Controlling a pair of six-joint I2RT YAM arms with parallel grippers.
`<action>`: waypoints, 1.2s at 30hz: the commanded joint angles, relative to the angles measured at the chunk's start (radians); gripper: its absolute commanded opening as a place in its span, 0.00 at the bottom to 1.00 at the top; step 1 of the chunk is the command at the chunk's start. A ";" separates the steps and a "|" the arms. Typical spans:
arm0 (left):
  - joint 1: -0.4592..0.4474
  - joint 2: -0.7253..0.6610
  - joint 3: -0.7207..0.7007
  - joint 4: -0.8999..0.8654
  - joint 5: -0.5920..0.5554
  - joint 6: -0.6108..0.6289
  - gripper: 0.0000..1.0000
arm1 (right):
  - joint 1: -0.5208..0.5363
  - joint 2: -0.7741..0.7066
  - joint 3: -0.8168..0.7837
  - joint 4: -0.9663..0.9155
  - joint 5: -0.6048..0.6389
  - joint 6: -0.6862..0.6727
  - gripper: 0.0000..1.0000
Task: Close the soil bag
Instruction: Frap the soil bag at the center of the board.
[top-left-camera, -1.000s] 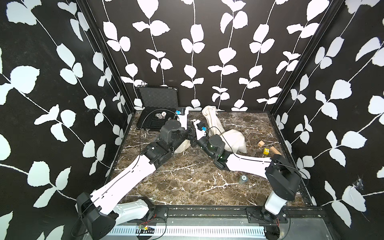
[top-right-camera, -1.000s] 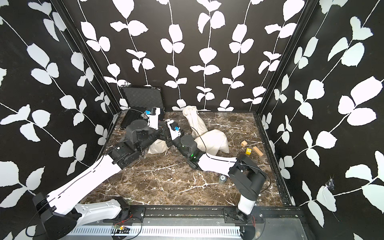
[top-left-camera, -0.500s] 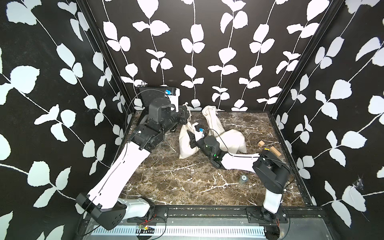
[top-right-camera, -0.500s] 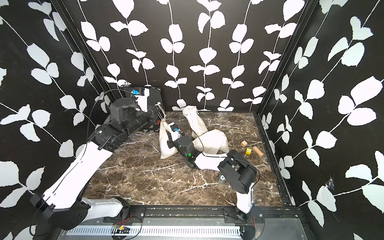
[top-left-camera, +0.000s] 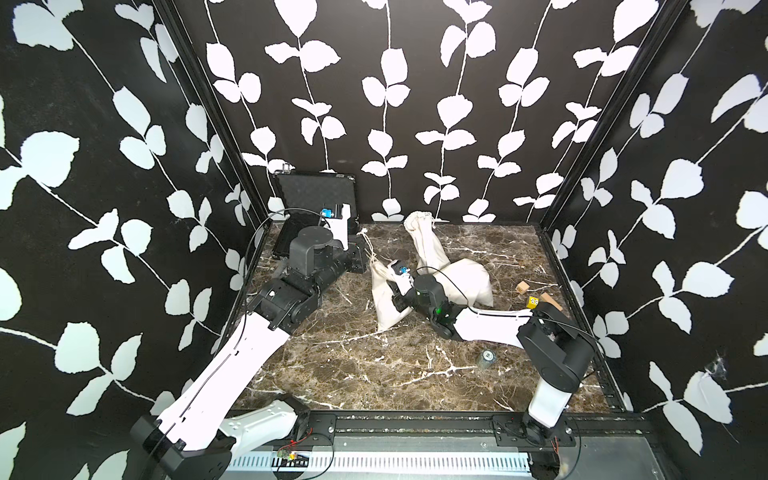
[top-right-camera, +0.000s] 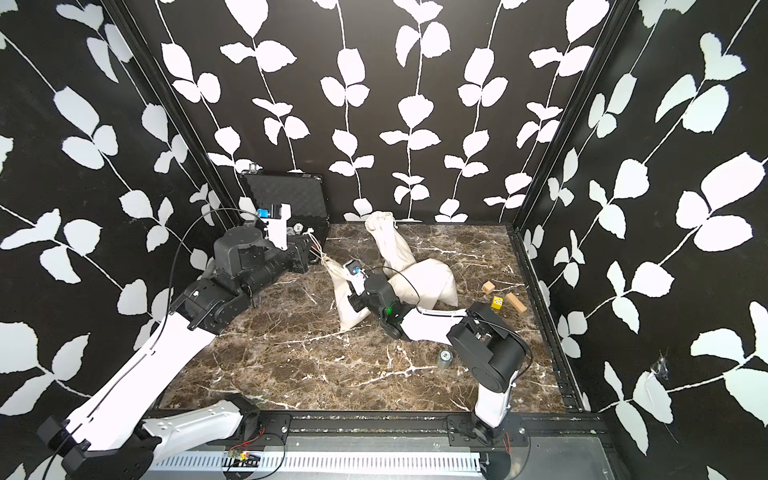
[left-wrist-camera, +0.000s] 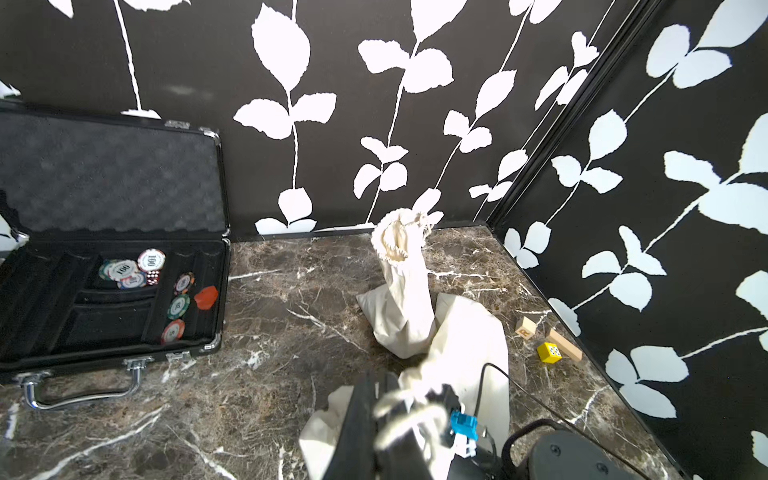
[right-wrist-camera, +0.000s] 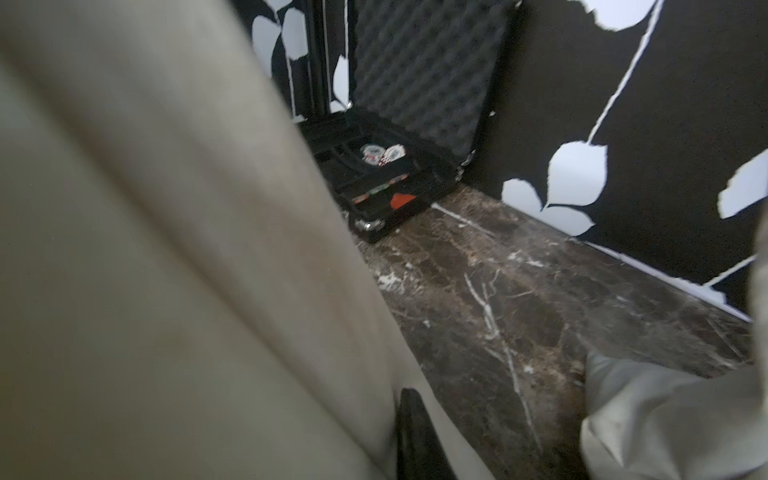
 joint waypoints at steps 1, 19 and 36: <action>0.009 -0.027 0.032 0.175 0.001 -0.022 0.00 | 0.002 -0.078 -0.006 -0.051 -0.069 -0.002 0.30; 0.010 0.035 0.046 0.216 0.103 -0.074 0.00 | 0.106 -0.199 0.234 -0.095 0.001 -0.009 0.53; 0.009 0.032 0.032 0.239 0.097 -0.105 0.00 | 0.139 -0.178 0.347 -0.116 0.120 0.073 0.50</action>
